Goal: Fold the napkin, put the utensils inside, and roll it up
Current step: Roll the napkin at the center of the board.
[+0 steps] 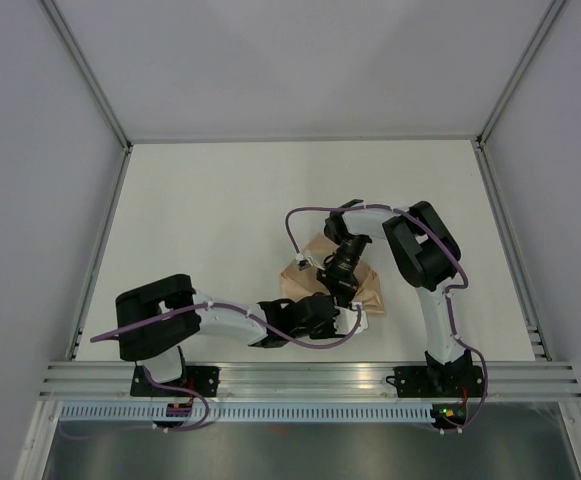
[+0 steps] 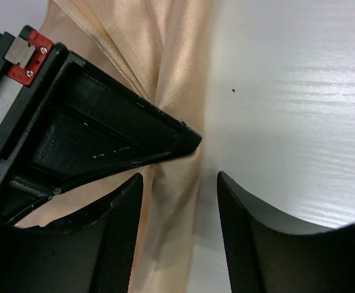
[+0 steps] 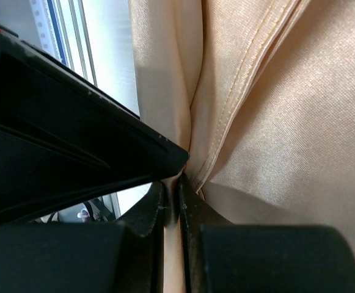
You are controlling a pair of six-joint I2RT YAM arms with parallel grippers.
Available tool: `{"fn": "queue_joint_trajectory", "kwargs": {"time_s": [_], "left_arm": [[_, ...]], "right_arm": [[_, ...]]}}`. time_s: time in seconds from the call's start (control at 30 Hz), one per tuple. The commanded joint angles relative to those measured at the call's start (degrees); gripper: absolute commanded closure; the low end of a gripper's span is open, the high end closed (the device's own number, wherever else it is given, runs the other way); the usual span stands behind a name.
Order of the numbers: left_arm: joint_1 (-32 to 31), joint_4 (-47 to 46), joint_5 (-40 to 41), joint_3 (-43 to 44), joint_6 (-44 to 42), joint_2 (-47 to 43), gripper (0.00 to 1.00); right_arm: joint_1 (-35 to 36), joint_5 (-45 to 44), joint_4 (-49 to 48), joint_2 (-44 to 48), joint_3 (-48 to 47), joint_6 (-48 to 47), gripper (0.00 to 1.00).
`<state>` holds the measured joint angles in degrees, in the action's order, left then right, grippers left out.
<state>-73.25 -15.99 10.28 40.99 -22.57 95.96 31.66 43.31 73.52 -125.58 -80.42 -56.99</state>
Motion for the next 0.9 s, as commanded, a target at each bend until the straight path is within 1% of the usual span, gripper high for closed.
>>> {"fn": "queue_joint_trajectory", "kwargs": {"time_s": [0.0,0.13,0.2,0.3,0.33,0.37,0.43,0.5,0.53,0.57,0.6,0.63,0.7,0.8,0.87], "left_arm": [[-0.3,-2.3,0.2,1.2,-2.4,2.1,0.43],[-0.3,-2.9,-0.6,1.5,-1.8,4.4,0.48],[-0.3,-3.0,-1.1,1.5,-0.9,5.0,0.53],[-0.3,-2.9,-1.3,1.5,-0.1,5.7,0.76],[-0.3,-2.6,-1.8,1.5,0.1,6.2,0.85],[-0.3,-1.9,-2.3,1.7,0.2,6.4,0.89],[-0.2,-0.9,-3.8,2.0,1.0,7.0,0.96],[0.0,-0.3,-6.0,1.9,2.0,7.3,0.98],[0.0,-0.3,-6.9,1.7,2.3,7.3,0.98],[0.6,-0.5,-7.6,1.4,3.0,7.3,0.98],[0.9,-0.2,-9.7,1.4,4.1,7.1,0.98],[1.8,0.0,-10.0,1.3,4.6,7.1,0.98],[2.7,-0.2,-14.0,0.8,6.1,7.0,0.98],[4.5,-1.0,-17.5,-0.1,8.1,6.8,0.98],[6.0,-1.9,-19.6,-0.7,9.2,6.7,0.98]], "right_arm": [[0.0,-11.8,-11.5,-4.3,1.0,-2.8,1.00],[-0.1,-11.7,-11.4,-4.4,0.8,-2.6,1.00],[-0.1,-11.6,-11.4,-4.5,0.8,-2.5,0.99],[-0.3,-11.3,-11.4,-4.5,0.8,-2.4,0.99],[-0.3,-11.2,-11.4,-4.3,0.7,-2.3,1.00],[-0.3,-11.1,-11.5,-4.2,0.7,-2.2,0.99],[-0.4,-10.4,-11.5,-3.6,0.5,-1.8,0.94],[-0.5,-9.6,-11.7,-2.7,0.2,-0.9,0.84],[-0.8,-8.4,-11.5,-1.3,-0.1,-0.7,0.72],[-1.0,-7.6,-11.1,-0.6,-0.8,-0.8,0.67],[-1.3,-6.9,-10.0,0.3,-1.3,-0.8,0.59],[-2.1,-5.1,-9.4,2.2,-1.8,-0.8,0.56],[-3.3,-3.0,-7.9,4.2,-3.8,-0.6,0.52],[-6.6,0.9,-7.1,7.9,-6.7,1.3,0.51],[-9.7,3.3,-8.4,11.1,-7.2,3.5,0.50]]}}
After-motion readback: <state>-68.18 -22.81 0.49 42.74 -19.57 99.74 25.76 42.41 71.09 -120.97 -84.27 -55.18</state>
